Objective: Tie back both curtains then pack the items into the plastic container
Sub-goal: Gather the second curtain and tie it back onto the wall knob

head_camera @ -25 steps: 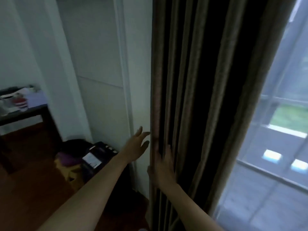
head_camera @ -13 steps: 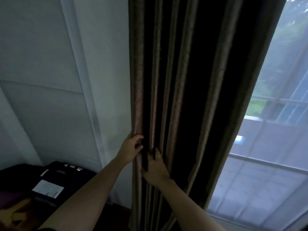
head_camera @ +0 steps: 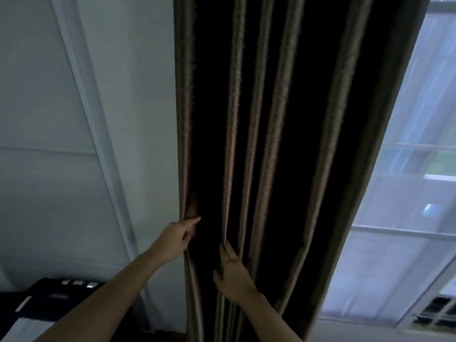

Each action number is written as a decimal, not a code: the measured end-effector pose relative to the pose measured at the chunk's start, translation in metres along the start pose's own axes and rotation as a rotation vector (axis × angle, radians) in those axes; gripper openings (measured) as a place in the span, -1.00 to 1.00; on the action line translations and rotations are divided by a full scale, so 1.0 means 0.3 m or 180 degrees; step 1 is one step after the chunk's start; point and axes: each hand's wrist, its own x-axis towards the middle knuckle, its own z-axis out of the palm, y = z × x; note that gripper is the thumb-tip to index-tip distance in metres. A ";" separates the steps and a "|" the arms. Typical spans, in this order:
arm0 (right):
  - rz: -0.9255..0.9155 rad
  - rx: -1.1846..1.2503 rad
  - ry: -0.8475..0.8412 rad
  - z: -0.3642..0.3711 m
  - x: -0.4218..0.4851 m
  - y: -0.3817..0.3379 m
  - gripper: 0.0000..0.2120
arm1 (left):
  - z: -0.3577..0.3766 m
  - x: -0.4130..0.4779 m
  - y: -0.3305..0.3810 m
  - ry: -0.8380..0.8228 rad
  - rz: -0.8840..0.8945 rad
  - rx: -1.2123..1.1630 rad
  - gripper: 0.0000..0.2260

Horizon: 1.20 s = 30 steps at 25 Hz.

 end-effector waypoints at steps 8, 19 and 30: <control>0.0169 -0.0072 -0.0274 0.096 -0.074 0.007 -0.29 | 0.018 0.031 0.101 -0.0627 0.0636 0.0274 -0.73; 0.0027 -0.0311 -0.0247 0.135 -0.125 0.021 -0.34 | 0.028 -0.010 0.190 -0.0940 0.0413 0.0077 -0.79; 0.0626 -0.0227 0.1440 -0.104 0.064 -0.103 -0.32 | 0.011 -0.016 0.137 -0.0620 0.0327 0.0338 -0.90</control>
